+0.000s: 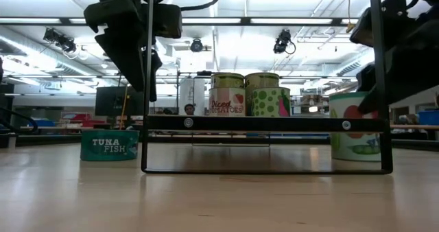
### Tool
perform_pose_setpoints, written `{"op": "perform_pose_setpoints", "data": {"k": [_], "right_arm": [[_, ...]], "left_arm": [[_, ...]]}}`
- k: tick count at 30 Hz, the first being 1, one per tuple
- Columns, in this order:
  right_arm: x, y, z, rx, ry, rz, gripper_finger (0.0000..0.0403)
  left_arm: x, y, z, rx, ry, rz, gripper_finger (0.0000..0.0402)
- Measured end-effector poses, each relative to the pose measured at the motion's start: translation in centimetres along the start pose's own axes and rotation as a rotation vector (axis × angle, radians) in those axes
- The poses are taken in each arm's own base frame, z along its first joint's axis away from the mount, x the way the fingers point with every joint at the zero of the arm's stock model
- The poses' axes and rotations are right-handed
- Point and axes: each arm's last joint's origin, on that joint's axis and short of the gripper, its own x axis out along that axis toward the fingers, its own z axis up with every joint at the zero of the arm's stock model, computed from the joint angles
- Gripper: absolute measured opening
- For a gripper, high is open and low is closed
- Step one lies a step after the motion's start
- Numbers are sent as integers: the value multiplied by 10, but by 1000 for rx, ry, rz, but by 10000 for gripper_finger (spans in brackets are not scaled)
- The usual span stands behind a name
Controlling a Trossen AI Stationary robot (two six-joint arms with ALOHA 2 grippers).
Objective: Pick and place cans onto a shelf
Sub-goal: Put the canned mix vegetables on the shelf
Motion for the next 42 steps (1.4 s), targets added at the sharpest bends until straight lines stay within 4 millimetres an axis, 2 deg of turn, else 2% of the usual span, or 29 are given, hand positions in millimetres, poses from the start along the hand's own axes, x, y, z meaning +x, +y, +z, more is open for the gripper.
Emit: {"op": "perform_pose_setpoints", "data": {"k": [3,10,16,21,29,35,42], "right_arm": [[-2,4,11,-2,5,34,313],[-23,12,62,-95,22,4,305],[-35,18,96,-136,-76,51,305],[-26,17,96,-118,-102,56,306],[8,28,89,-137,-61,49,306],[23,31,89,-133,-48,26,306],[23,32,88,-124,-41,32,306]], "left_arm": [[0,-3,0,8,-1,-5,370],[0,-5,0,13,-10,-11,370],[-1,-11,-1,10,-11,-19,370],[-1,-19,-3,26,-14,-15,370],[0,-26,-2,52,-77,8,370],[0,-27,-2,51,-84,18,370],[0,-27,-2,50,-81,19,370]]}}
